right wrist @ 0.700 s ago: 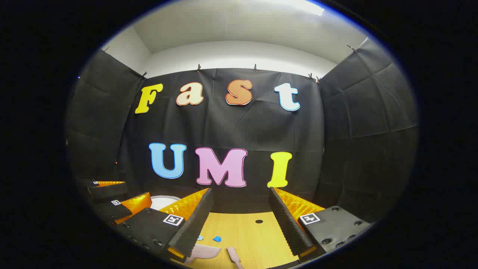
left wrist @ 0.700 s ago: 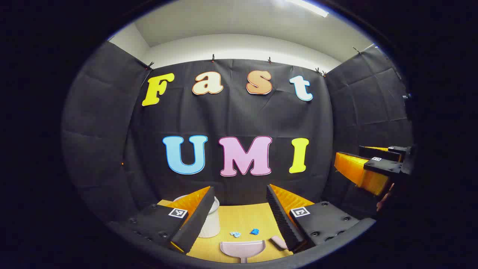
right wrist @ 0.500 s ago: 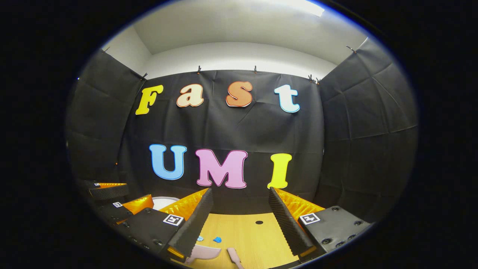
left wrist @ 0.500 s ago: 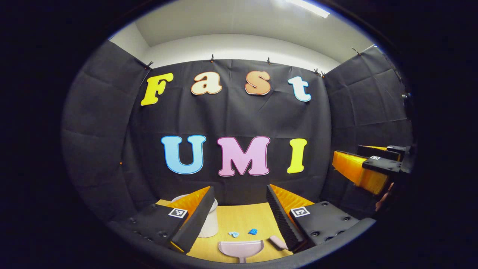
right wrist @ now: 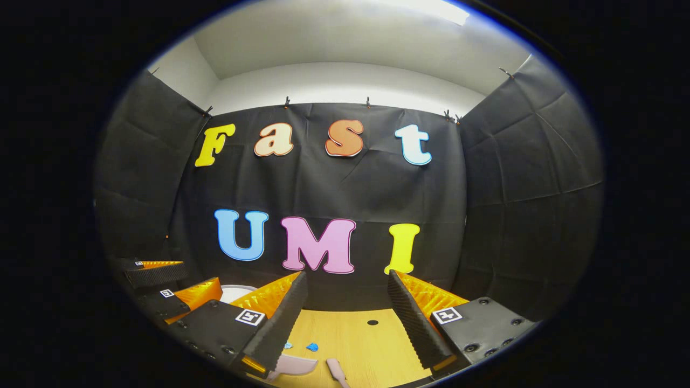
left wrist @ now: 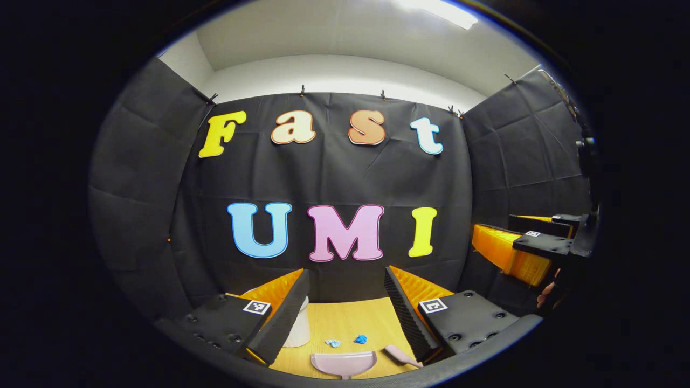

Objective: Pick up the small broom and dustpan from the desktop, sweep the trash into the dustpan with the broom, and then empty the trash into the garbage bin.

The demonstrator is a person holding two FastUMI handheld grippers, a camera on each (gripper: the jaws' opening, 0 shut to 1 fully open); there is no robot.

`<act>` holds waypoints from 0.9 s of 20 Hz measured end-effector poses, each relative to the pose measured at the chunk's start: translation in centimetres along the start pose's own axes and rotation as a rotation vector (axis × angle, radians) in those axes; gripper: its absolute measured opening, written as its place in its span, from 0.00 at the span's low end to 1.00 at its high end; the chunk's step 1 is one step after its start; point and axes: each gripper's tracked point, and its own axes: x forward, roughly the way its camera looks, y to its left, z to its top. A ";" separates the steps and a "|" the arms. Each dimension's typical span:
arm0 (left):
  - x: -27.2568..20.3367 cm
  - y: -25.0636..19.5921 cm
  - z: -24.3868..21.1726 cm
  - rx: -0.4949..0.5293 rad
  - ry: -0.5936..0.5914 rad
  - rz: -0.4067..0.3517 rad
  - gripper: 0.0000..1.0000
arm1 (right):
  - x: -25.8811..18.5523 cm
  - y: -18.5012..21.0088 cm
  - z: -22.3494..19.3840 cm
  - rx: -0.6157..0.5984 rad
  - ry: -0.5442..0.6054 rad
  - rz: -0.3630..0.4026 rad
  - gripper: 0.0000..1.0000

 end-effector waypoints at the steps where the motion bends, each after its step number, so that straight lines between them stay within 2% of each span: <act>1: 0.1 0.0 0.1 -0.004 -0.001 -0.001 0.82 | 0.0 0.1 -0.1 -0.002 0.000 0.000 0.92; 2: 0.1 0.0 0.1 -0.008 -0.003 -0.001 0.82 | 0.1 0.0 -0.2 -0.003 -0.001 -0.001 0.96; 5: 0.3 -0.1 -0.1 -0.009 0.002 -0.006 0.82 | 0.2 -0.1 0.0 -0.006 -0.005 -0.005 0.96; 6: 0.4 -0.1 -0.1 -0.007 0.005 -0.007 0.83 | 0.3 -0.1 0.0 -0.005 -0.007 -0.006 0.92; 10: 0.7 0.1 0.1 -0.002 0.002 -0.001 0.82 | 0.6 -0.1 -0.2 -0.001 0.001 -0.008 0.92; 11: 0.8 0.1 0.0 0.002 0.002 0.000 0.82 | 0.9 -0.1 -0.3 -0.002 -0.001 -0.008 0.96; 13: 1.0 -0.1 0.0 0.006 0.002 -0.003 0.82 | 1.0 0.0 -0.3 -0.002 -0.003 -0.006 0.96; 14: 1.0 -0.2 0.1 0.010 0.003 -0.003 0.82 | 0.9 0.0 -0.3 -0.001 -0.003 -0.006 0.92; 17: 1.0 -0.3 0.4 0.023 -0.008 -0.004 0.82 | 1.3 -0.2 -0.3 0.002 -0.004 -0.008 0.92; 18: 0.9 -0.2 0.6 0.026 -0.013 0.000 0.82 | 1.4 -0.1 -0.4 0.002 -0.001 -0.009 0.96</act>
